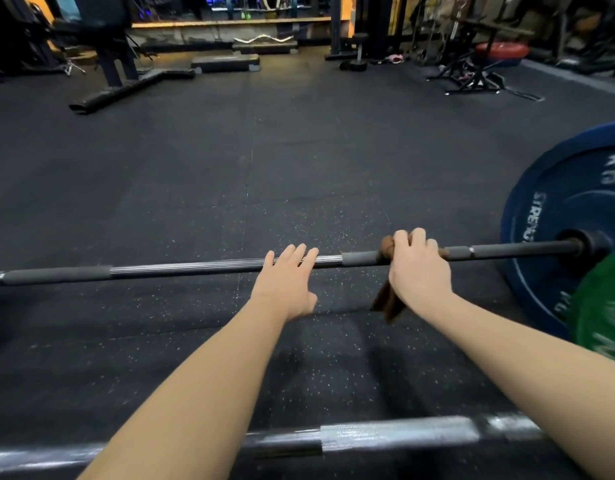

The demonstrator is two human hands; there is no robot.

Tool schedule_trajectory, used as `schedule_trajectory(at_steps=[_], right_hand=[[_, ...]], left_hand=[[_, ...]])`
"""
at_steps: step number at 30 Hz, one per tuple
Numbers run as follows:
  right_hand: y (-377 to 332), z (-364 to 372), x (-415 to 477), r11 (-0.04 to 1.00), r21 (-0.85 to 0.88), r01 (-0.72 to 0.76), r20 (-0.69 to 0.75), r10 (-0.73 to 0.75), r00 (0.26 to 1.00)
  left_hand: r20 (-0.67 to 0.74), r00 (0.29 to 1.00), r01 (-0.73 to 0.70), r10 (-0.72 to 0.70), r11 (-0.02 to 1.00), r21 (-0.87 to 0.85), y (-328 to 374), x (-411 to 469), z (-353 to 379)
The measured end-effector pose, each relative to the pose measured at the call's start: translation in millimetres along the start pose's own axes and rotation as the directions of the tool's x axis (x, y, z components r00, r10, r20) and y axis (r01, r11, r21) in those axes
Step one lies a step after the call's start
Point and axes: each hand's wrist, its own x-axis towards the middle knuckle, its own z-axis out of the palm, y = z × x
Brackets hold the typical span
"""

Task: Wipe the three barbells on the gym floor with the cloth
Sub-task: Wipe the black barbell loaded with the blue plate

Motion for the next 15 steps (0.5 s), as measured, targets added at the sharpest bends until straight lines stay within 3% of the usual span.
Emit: schedule_trajectory(at_steps=[5,8,11,15], right_hand=[[-50.6,4.9,-19.1,0.986,0.068,0.152,-0.074,-0.147,0.986],[-56.1,7.9,-21.3,0.98,0.021,0.197,-0.115,-0.194,0.974],[-33.1,7.8,-14.1,0.966,-0.071,0.248,-0.062,-0.252,0.966],[24.3,7.4,-8.0,0.99,-0.064,0.124,-0.041,-0.126,0.991]], left_hand=[[0.001,1.0,0.008,-0.008,1.0,-0.013,0.5,-0.5,0.1],[0.009,1.0,0.01,-0.009,0.999,-0.034,1.2,-0.9,-3.4],[0.027,1.0,0.01,-0.009,0.999,-0.041,1.6,-0.5,-6.1],[0.043,0.999,-0.007,0.008,1.0,-0.029,-1.1,-1.4,-6.7]])
